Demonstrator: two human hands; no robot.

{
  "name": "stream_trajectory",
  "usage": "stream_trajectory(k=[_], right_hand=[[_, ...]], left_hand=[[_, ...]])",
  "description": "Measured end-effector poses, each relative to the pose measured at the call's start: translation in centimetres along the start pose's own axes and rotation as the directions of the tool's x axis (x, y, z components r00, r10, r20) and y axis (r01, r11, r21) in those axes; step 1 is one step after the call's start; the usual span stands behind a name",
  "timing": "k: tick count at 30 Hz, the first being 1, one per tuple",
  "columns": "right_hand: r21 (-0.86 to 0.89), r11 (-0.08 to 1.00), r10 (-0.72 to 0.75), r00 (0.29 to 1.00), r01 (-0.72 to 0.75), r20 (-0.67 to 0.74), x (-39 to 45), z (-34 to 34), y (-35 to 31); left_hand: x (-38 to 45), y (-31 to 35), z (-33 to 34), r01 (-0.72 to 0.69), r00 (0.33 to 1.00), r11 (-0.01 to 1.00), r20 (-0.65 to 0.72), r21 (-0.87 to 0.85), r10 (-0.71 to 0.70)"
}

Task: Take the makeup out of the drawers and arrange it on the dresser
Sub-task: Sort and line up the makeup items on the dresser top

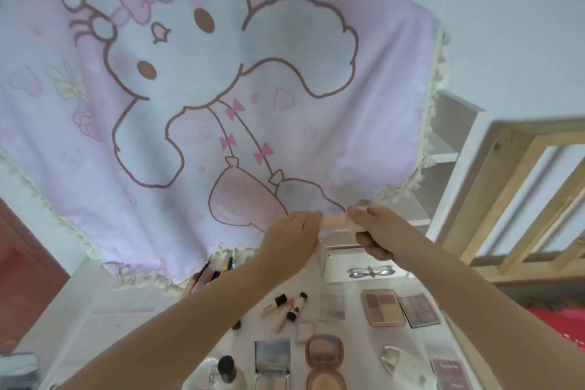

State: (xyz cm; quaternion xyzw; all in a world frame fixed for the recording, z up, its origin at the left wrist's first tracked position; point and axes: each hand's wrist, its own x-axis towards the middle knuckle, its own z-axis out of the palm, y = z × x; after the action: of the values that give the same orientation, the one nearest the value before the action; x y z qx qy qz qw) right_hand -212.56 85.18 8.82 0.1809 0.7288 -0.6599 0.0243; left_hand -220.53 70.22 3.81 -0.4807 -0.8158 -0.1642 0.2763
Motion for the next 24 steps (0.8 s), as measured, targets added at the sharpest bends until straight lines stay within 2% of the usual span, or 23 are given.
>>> stream_trajectory(k=[1, 3, 5, 7, 10, 13, 16, 18, 21, 24], right_hand=[[-0.051, 0.998, -0.037, 0.999, 0.039, 0.026, 0.0, -0.2, -0.8], [-0.2, 0.971, -0.118, 0.99, 0.132, 0.084, -0.1, -0.7, -2.1], [-0.424, 0.864, -0.233, 0.962, 0.273, 0.145, -0.2, -1.4, -3.0], [-0.532, 0.751, -0.321, 0.92, 0.391, 0.223, -0.4, -2.1, -3.7], [-0.502, 0.73, -0.376, 0.886, 0.464, 0.272, -0.4, -2.8, -4.3], [-0.411, 0.785, -0.377, 0.884, 0.464, 0.277, -0.3, -3.3, -4.1], [-0.181, 0.941, -0.236, 0.937, 0.286, 0.256, -0.4, -3.1, -3.4], [-0.101, 0.977, -0.165, 0.966, 0.188, 0.2, -0.2, -2.9, -2.7], [-0.279, 0.933, -0.183, 0.966, 0.229, 0.181, 0.2, -2.7, -1.4], [-0.293, 0.926, -0.197, 0.966, 0.239, 0.166, 0.1, -3.0, -0.5]], left_hand=[[0.6, -0.5, -1.0, -0.007, 1.0, 1.0, 0.02, 0.009, 0.007], [1.9, -0.6, -3.1, 0.009, 0.986, 0.999, 0.163, 0.034, -0.014], [2.5, -0.9, -4.5, 0.085, 0.961, 0.995, 0.27, -0.052, -0.068], [2.8, -1.0, -5.5, 0.162, 0.936, 0.972, 0.338, -0.17, -0.097], [2.8, -1.3, -6.1, 0.256, 0.922, 0.903, 0.368, -0.343, -0.122], [2.2, -1.0, -5.8, 0.354, 0.894, 0.839, 0.414, -0.413, -0.173], [1.2, -0.5, -5.1, 0.391, 0.867, 0.82, 0.466, -0.418, -0.175], [0.7, -0.1, -4.6, 0.404, 0.854, 0.816, 0.491, -0.414, -0.173], [0.2, -0.1, -4.0, 0.41, 0.837, 0.817, 0.522, -0.405, -0.161], [-0.3, -0.2, -3.2, 0.446, 0.814, 0.788, 0.559, -0.424, -0.16]])
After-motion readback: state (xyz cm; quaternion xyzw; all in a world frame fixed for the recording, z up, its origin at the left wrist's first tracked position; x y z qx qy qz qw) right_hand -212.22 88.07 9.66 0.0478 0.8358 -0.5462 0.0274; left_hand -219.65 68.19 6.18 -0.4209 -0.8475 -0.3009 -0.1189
